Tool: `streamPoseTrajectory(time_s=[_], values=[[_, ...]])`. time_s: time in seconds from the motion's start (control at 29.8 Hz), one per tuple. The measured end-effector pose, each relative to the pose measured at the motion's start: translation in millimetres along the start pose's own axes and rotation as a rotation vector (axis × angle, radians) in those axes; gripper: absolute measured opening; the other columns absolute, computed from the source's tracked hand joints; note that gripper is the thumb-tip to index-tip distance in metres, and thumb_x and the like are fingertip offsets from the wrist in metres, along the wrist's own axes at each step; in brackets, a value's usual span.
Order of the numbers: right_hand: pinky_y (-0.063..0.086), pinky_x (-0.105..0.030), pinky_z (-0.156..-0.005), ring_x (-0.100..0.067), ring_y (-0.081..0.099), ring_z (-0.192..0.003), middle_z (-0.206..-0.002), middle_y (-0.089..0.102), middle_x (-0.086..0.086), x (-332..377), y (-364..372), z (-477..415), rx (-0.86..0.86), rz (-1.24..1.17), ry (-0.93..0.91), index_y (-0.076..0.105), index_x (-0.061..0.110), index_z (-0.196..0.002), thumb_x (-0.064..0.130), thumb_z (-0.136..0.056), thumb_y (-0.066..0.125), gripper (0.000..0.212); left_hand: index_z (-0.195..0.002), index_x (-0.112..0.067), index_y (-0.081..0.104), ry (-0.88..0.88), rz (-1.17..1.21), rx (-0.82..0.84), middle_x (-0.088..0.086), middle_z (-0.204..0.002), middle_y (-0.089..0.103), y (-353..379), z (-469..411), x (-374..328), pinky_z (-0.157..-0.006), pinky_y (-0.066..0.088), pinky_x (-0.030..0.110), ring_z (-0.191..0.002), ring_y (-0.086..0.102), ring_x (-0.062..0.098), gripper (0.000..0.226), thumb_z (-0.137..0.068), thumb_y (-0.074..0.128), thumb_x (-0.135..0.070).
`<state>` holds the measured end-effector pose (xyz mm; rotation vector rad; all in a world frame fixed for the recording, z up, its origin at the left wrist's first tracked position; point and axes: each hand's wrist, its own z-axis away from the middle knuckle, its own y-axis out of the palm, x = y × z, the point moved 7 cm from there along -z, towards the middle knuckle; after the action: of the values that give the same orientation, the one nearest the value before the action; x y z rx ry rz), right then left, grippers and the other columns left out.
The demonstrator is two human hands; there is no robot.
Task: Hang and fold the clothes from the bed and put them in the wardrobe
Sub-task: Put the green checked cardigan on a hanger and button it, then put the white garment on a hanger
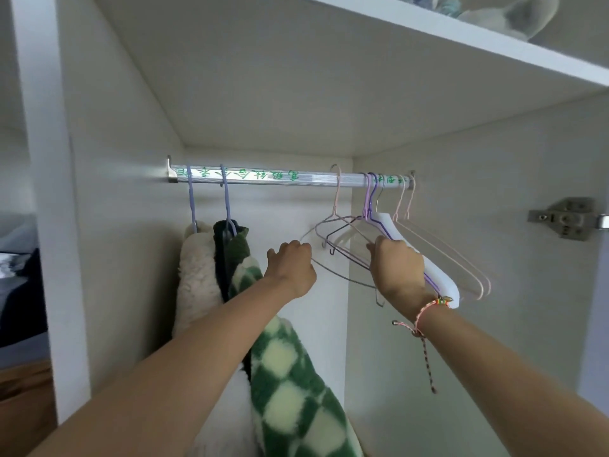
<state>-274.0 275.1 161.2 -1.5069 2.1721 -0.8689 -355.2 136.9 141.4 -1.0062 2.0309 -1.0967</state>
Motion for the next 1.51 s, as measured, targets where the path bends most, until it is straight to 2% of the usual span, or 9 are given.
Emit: streamPoseTrajectory(time_s=[0.07, 0.24, 0.47, 0.6, 0.71, 0.81, 0.91, 1.11, 1.51], values=[[0.036, -0.031, -0.066, -0.036, 0.062, -0.096, -0.104, 0.065, -0.019, -0.3, -1.2, -3.0, 0.017, -0.146, 0.048, 0.056, 0.003, -0.106, 0.020, -0.101, 0.037, 0.027, -0.128, -0.008, 0.047, 0.006, 0.020, -0.029, 0.010, -0.130, 0.048, -2.8, 1.8, -1.1, -0.104, 0.030, 0.039, -0.120, 0.043, 0.027, 0.035, -0.095, 0.035, -0.012], [0.038, -0.036, -0.067, -0.043, 0.057, -0.091, -0.099, 0.063, -0.024, -15.5, -15.9, 1.9, -0.055, -0.381, 0.113, 0.057, -0.002, -0.100, 0.025, -0.100, 0.039, 0.032, -0.136, -0.009, 0.034, 0.037, 0.168, -0.202, 0.013, -0.135, 0.044, -25.0, 7.6, -11.9, -0.102, 0.029, 0.040, -0.124, 0.041, 0.030, 0.040, -0.101, 0.029, -0.026], [0.030, -0.031, -0.054, -0.018, 0.038, -0.050, -0.050, 0.048, 0.004, -55.5, -52.6, 73.5, -0.009, -0.443, -0.072, 0.063, 0.004, -0.071, 0.025, -0.092, 0.058, 0.030, -0.139, -0.005, 0.027, 0.168, 0.287, -0.333, 0.014, -0.137, 0.043, -28.3, 15.4, -50.0, -0.101, 0.030, 0.039, -0.122, 0.041, 0.032, 0.048, -0.098, 0.037, -0.028], [0.032, -0.030, -0.050, -0.017, 0.033, -0.052, -0.048, 0.035, 0.015, -99.7, -85.8, 145.1, -0.032, -0.277, -0.040, 0.063, 0.008, -0.075, 0.027, -0.092, 0.058, 0.026, -0.117, -0.003, 0.048, 0.200, 0.552, -0.230, 0.020, -0.109, 0.063, -1.1, 36.0, -80.0, -0.083, 0.042, 0.041, -0.101, 0.056, 0.038, 0.039, -0.098, 0.038, -0.035], [0.027, -0.021, -0.042, -0.014, 0.031, -0.049, -0.047, 0.033, 0.020, -139.6, -113.7, 209.9, -0.115, -0.141, 0.073, 0.062, 0.012, -0.071, 0.031, -0.089, 0.057, 0.027, -0.089, -0.009, 0.061, 0.432, 0.645, -0.042, 0.012, -0.079, 0.067, 34.9, 73.6, -133.2, -0.069, 0.044, 0.038, -0.081, 0.061, 0.036, 0.047, -0.098, 0.032, -0.045], [0.033, -0.025, -0.042, -0.013, 0.033, -0.049, -0.051, 0.039, 0.020, -181.4, -143.0, 276.3, -0.104, -0.058, 0.253, 0.062, 0.016, -0.071, 0.038, -0.086, 0.052, 0.028, -0.070, -0.022, 0.046, 0.742, 0.679, 0.074, -0.004, -0.052, 0.047, 59.9, 132.9, -185.1, -0.054, 0.031, 0.032, -0.058, 0.048, 0.023, 0.039, -0.089, 0.033, -0.054], [0.041, -0.031, -0.049, -0.020, 0.047, -0.052, -0.061, 0.058, 0.008, -226.0, -215.8, 380.3, -0.072, 0.124, 0.495, 0.066, 0.014, -0.077, 0.049, -0.086, 0.044, 0.042, -0.087, -0.028, 0.047, 1.026, 0.694, 0.244, -0.010, -0.056, 0.044, 84.2, 219.4, -260.1, -0.050, 0.031, 0.019, -0.054, 0.045, 0.011, 0.030, -0.085, 0.042, -0.057], [0.033, -0.032, -0.052, -0.026, 0.048, -0.054, -0.053, 0.052, -0.004, -279.2, -376.4, 572.5, -0.110, 0.329, 0.973, 0.063, 0.005, -0.069, 0.034, -0.087, 0.063, 0.035, -0.113, -0.014, 0.054, 1.240, 0.517, 0.451, 0.001, -0.079, 0.058, 93.4, 360.7, -347.5, -0.067, 0.039, 0.032, -0.084, 0.060, 0.029, 0.026, -0.100, 0.036, -0.027], [0.032, -0.031, -0.051, -0.024, 0.051, -0.054, -0.058, 0.057, -0.007, -191.5, -585.2, 980.1, -0.015, 0.596, 1.801, 0.045, 0.011, -0.053, 0.041, -0.091, 0.055, 0.050, -0.072, -0.006, 0.047, 1.316, 0.579, 0.981, 0.007, -0.049, 0.059, 67.2, 666.5, -483.7, -0.041, 0.036, 0.023, -0.041, 0.053, 0.024, 0.028, -0.096, 0.034, -0.011]])
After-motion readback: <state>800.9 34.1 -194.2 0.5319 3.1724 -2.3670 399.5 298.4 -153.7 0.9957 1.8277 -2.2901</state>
